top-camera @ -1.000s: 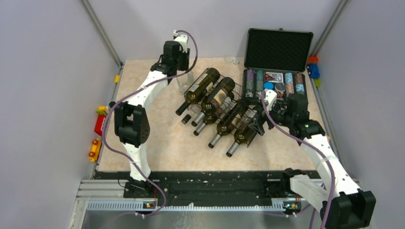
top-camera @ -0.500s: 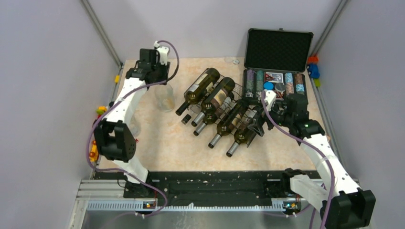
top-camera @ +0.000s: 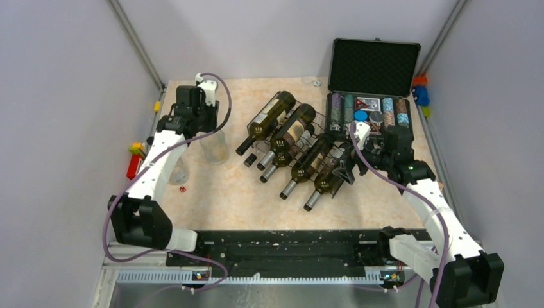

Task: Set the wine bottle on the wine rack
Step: Place the wine bottle at the center of the board.

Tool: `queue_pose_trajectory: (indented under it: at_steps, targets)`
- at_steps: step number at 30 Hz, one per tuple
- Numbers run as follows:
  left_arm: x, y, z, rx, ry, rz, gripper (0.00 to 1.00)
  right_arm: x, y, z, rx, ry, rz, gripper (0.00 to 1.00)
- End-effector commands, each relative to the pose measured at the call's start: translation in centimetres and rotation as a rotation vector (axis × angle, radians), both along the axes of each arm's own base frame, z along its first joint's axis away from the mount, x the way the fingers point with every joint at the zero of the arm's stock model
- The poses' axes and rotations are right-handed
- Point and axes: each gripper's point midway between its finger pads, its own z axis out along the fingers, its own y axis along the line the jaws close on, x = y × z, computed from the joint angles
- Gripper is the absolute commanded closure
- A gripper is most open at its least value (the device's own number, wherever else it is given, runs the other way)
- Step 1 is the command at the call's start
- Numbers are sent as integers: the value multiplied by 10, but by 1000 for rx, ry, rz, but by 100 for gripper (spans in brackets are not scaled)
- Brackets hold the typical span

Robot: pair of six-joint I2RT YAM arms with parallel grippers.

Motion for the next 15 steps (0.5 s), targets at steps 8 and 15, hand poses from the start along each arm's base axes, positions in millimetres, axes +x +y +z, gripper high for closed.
queue_pose_trajectory:
  at_steps: [8, 15]
  targets:
    - [-7, 28, 33, 146, -60, 23, 21, 2, 4, 10, 14, -39, 32, 1]
    - [-18, 22, 82, 228, -89, -126, 2, 1, 6, 10, 15, -32, 42, 1]
